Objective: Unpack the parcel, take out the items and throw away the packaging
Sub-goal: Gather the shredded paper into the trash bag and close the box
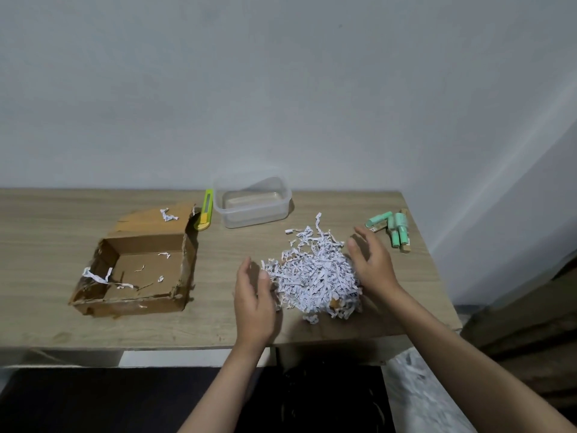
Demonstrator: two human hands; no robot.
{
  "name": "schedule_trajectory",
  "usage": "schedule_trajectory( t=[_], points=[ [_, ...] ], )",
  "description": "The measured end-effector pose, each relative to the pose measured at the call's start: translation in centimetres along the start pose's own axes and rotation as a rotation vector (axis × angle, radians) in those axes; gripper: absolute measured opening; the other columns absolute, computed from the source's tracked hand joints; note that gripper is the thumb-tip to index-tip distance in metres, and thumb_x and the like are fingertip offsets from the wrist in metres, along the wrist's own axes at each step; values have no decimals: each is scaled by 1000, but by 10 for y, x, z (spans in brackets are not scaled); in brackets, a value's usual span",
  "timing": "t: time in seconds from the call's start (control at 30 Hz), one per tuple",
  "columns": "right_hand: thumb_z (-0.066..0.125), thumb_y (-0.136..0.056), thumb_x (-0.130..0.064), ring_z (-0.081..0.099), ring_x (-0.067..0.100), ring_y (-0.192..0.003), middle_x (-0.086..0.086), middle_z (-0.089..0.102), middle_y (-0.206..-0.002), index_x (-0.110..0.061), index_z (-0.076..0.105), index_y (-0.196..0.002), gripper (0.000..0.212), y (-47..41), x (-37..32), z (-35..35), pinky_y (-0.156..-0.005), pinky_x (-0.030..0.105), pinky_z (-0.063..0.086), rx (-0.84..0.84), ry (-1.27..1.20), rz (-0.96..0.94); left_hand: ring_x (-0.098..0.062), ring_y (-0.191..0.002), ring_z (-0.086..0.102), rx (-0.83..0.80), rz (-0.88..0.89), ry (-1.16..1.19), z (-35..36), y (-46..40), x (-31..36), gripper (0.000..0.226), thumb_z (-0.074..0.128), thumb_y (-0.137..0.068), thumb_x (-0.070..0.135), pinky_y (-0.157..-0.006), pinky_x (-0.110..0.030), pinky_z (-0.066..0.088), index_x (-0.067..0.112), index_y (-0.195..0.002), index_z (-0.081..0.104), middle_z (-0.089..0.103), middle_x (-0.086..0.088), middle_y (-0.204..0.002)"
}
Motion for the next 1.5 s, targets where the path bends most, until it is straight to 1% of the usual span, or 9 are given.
schedule_trajectory(
  t=[0.07, 0.13, 0.27, 0.63, 0.77, 0.97, 1.07, 1.3, 1.5],
  points=[
    [42, -87, -61, 49, 16, -123, -2, 49, -139, -26, 45, -134, 58, -24, -11, 17, -102, 44, 44, -115, 68, -18, 6, -124, 40, -34, -13, -140, 2, 7, -15, 75, 38, -85, 56, -115, -29, 27, 10, -143, 30, 47, 5, -137],
    [37, -87, -63, 48, 18, -125, -2, 50, -139, -25, 45, -134, 60, -46, -20, 37, -103, 43, 41, -233, 112, -12, -11, -134, 35, -72, 36, -349, 7, 13, -26, 82, 31, -82, 65, -118, -52, 13, 13, -145, 26, 40, -2, -147],
    [32, -91, -62, 50, 21, -122, 2, 54, -134, -24, 44, -136, 60, -76, -27, 66, -104, 45, 39, -379, 110, 37, -16, -143, 23, -149, 151, -580, 24, 15, -30, 84, 31, -82, 69, -117, -46, 1, 17, -147, 20, 28, 2, -154],
    [27, -71, -85, 49, 21, -126, -2, 51, -140, -32, 54, -129, 84, -28, -46, 112, -107, 50, 36, -811, 300, -31, -15, -145, 17, -126, 153, -636, 24, 12, -27, 90, 29, -79, 72, -117, -45, 3, 15, -148, 21, 23, 1, -157],
    [30, -72, -82, 60, 7, -100, -7, 64, -120, -28, 60, -123, 80, -20, -54, 91, -98, 44, 47, -747, 312, -141, -15, -140, 28, -97, 80, -554, 20, 8, -28, 91, 27, -77, 74, -116, -42, 8, 15, -147, 24, 34, 1, -152],
    [47, -78, -69, 51, 15, -123, -3, 53, -137, -28, 47, -134, 69, -15, -39, 25, -103, 43, 44, -409, 142, -148, -20, -137, 34, -139, 76, -416, 25, -27, -18, 83, 32, -80, 70, -113, -53, 24, 18, -145, 29, 37, -3, -150],
    [57, -74, -63, 48, 16, -126, -1, 48, -141, -24, 42, -138, 76, 5, -14, 7, -100, 31, 42, -327, 96, -58, -19, -139, 31, -220, 93, -434, 39, -56, -16, 83, 33, -81, 73, -111, -53, 29, 22, -146, 25, 32, -1, -153],
    [72, -43, -77, 3, 16, -146, -10, 0, -159, -32, -3, -149, 138, 41, 7, 15, -117, 52, 15, -311, 337, -103, -18, -141, 28, -489, 164, -547, 91, -84, -13, 87, 21, -76, 83, -113, -59, 21, 32, -146, 22, 28, 4, -155],
    [68, -41, -84, -14, 21, -146, 6, -15, -158, -28, -17, -147, 146, 54, 11, 46, -113, 54, -3, -253, 488, -193, -17, -129, 43, -673, 139, -507, 121, -83, -11, 80, 26, -81, 75, -110, -44, 33, 25, -143, 35, 45, 1, -144]
  ],
)
Point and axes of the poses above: each hand's wrist, its own y-axis away from the middle knuckle, its own z-axis out of the palm, x = y × z, the point moved 10 cm from there along -y, towards the middle knuckle
